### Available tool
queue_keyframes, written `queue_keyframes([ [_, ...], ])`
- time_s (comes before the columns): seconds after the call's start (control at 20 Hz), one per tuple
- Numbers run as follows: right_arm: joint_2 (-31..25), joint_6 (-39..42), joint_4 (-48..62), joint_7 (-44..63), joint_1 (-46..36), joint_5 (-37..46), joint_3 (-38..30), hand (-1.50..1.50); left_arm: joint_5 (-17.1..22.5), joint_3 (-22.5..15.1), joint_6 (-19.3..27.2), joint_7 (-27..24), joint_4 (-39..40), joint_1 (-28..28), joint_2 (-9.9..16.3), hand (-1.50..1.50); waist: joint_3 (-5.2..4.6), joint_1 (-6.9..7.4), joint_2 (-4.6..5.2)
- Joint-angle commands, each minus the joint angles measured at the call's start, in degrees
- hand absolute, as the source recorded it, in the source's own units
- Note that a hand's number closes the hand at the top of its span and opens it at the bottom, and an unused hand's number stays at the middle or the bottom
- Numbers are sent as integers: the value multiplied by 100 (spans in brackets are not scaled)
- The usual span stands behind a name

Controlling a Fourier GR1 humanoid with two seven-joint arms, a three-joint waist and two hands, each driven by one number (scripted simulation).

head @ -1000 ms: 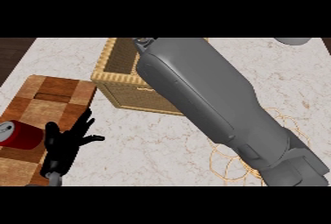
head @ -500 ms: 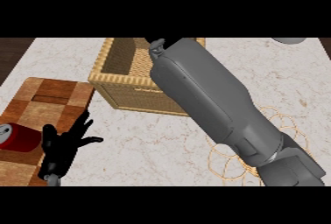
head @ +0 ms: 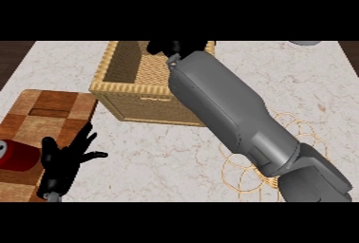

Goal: Pick the cupcake from the placemat and place it in the basket

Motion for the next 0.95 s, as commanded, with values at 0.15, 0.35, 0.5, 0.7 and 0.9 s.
queue_keyframes([
  [0.15,19,-114,41,426,-82,7,144,-150,-24,80,-93,-43,563,182,-58,0,-65,-119,31],
  [0.35,-53,-445,-247,352,-53,142,-204,-150,-210,-20,178,30,505,317,-222,0,-57,-291,-10],
  [0.5,18,-783,-425,906,106,416,-168,-150,-72,165,-43,97,232,482,87,0,-57,-314,-52],
  [0.7,-282,-590,-1005,955,205,592,-514,-150,-53,283,127,262,345,424,20,0,-54,-562,-110],
  [0.9,-474,-365,-1663,1015,822,708,-635,-150,-94,221,120,-4,302,798,-77,0,-52,-718,-172],
])
